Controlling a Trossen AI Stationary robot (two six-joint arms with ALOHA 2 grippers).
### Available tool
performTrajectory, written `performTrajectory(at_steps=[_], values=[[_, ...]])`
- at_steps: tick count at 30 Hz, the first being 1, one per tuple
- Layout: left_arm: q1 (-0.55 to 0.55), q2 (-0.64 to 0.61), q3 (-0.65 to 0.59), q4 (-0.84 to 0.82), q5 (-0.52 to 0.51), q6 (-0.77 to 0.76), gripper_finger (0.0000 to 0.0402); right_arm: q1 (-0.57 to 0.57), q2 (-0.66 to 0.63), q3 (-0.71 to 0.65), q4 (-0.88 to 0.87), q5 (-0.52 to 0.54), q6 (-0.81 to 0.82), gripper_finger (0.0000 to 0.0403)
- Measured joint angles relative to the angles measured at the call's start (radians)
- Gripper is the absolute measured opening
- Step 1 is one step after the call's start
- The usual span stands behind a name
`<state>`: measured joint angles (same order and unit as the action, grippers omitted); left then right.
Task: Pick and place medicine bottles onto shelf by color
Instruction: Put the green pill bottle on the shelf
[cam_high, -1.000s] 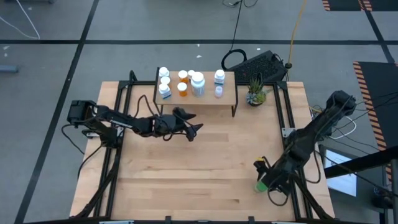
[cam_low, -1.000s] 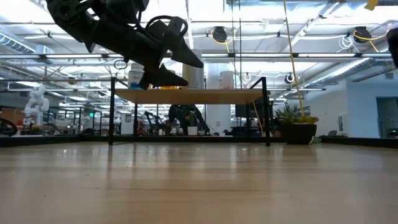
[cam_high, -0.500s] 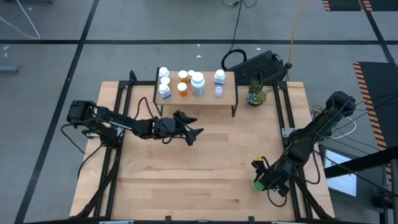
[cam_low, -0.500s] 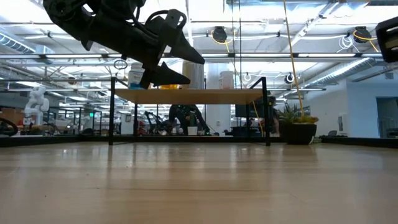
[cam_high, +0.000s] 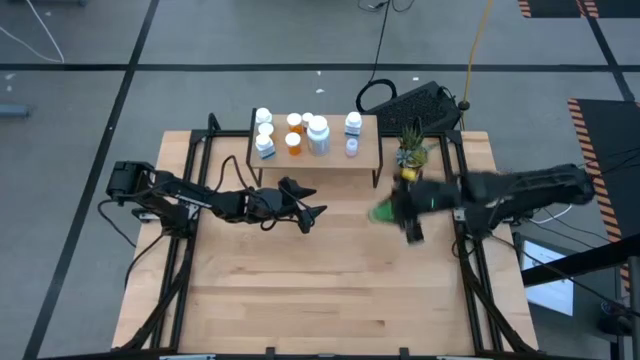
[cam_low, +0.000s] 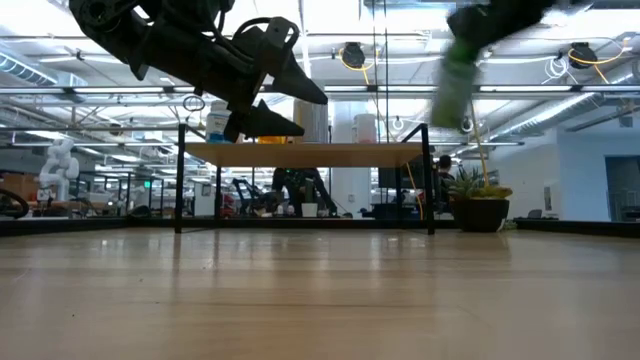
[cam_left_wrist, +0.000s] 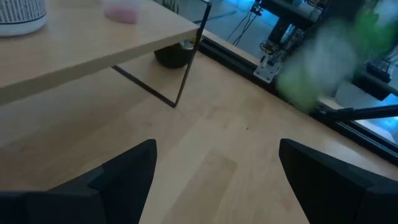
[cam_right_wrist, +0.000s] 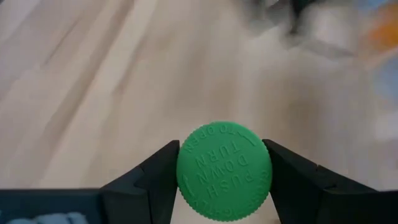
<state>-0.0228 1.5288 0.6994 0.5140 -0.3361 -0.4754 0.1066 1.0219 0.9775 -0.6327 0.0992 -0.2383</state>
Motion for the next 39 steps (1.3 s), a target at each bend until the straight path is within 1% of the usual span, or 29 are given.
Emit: performTrajectory(at_steps=[3, 5, 7, 11, 14, 17, 20, 25, 29, 33, 37, 39], values=[[0.000, 0.000, 0.000, -0.001, -0.003, -0.003, 0.0340, -0.170, 0.053, 0.194, -0.064, -0.033, -0.033, 0.0198], [0.000, 0.000, 0.000, -0.002, -0.007, 0.008, 0.0340, -0.260, 0.104, 0.313, -0.119, -0.024, -0.062, 0.0198], [0.000, 0.000, 0.000, -0.003, -0.029, 0.020, 0.0340, -0.340, 0.157, 0.421, -0.125, -0.016, -0.112, 0.0198], [0.000, 0.000, 0.000, -0.016, -0.081, 0.021, 0.0340, -0.459, 0.272, 0.603, -0.137, -0.027, -0.146, 0.0199], [0.000, 0.000, 0.000, -0.016, -0.083, 0.023, 0.0340, -0.520, 0.366, 0.674, -0.223, -0.018, -0.141, 0.0199], [-0.007, 0.000, 0.000, -0.019, -0.083, 0.016, 0.0340, -0.555, 0.439, 0.694, -0.287, 0.010, -0.120, 0.0200], [-0.012, 0.000, 0.000, -0.036, -0.083, 0.006, 0.0340, -0.579, 0.479, 0.696, -0.287, 0.006, -0.097, 0.0200], [-0.018, 0.000, 0.000, -0.100, -0.083, -0.061, 0.0340, -0.620, 0.513, 0.697, -0.264, -0.001, -0.087, 0.0200], [-0.026, 0.000, 0.000, -0.125, -0.068, -0.081, 0.0340, -0.676, 0.514, 0.680, -0.255, -0.089, -0.047, 0.0200], [-0.025, 0.000, 0.000, -0.121, -0.057, -0.094, 0.0340, -0.712, 0.515, 0.661, -0.281, -0.115, -0.024, 0.0201], [-0.015, 0.000, 0.000, -0.099, -0.054, -0.110, 0.0340, -0.734, 0.513, 0.625, -0.263, -0.214, -0.009, 0.0201], [-0.008, 0.000, 0.000, -0.091, -0.054, -0.111, 0.0340, -0.735, 0.514, 0.603, -0.261, -0.209, -0.009, 0.0201]])
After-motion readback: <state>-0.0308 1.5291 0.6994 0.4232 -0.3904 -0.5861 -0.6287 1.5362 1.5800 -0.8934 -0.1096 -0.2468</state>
